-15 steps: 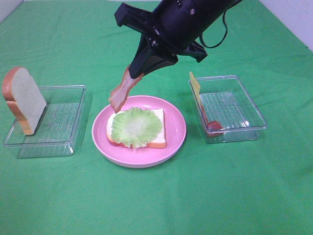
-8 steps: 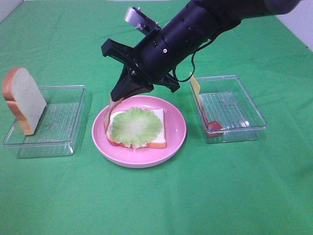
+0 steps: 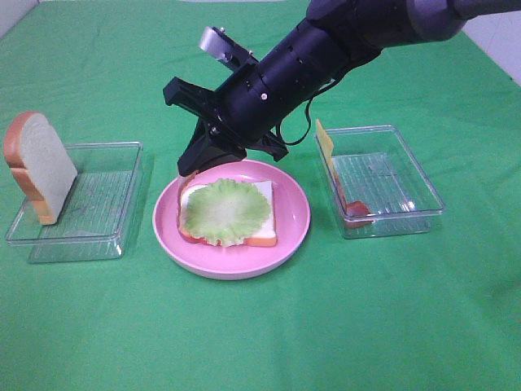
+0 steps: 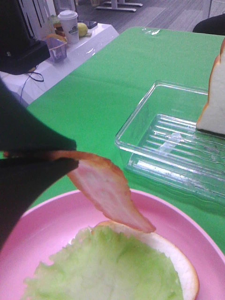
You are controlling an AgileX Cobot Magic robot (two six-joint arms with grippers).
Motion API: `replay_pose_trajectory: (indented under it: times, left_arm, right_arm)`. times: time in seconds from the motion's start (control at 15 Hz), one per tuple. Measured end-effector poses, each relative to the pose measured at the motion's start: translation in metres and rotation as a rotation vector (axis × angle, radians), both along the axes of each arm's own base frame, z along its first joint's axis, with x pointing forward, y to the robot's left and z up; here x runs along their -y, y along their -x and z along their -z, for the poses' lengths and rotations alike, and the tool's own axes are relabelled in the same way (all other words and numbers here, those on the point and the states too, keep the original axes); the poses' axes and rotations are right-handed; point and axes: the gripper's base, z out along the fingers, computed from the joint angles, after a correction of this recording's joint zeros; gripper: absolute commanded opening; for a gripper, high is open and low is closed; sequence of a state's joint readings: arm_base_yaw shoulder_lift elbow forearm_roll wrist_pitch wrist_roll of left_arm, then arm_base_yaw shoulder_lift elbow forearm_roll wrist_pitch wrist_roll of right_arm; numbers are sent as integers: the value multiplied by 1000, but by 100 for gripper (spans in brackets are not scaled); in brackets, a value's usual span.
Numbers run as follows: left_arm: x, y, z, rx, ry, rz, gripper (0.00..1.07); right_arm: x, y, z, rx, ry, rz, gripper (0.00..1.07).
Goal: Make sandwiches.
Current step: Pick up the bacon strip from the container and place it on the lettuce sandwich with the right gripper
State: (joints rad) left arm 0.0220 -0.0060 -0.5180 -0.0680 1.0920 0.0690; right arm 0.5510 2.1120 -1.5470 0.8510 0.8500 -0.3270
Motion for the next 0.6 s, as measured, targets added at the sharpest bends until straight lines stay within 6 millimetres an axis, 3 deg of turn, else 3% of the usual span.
replay_pose_trajectory:
  times: [0.6]
  left_arm:
    - [0, 0, 0, 0, 0, 0, 84]
  right_arm:
    - [16, -5, 12, 101, 215, -44, 0]
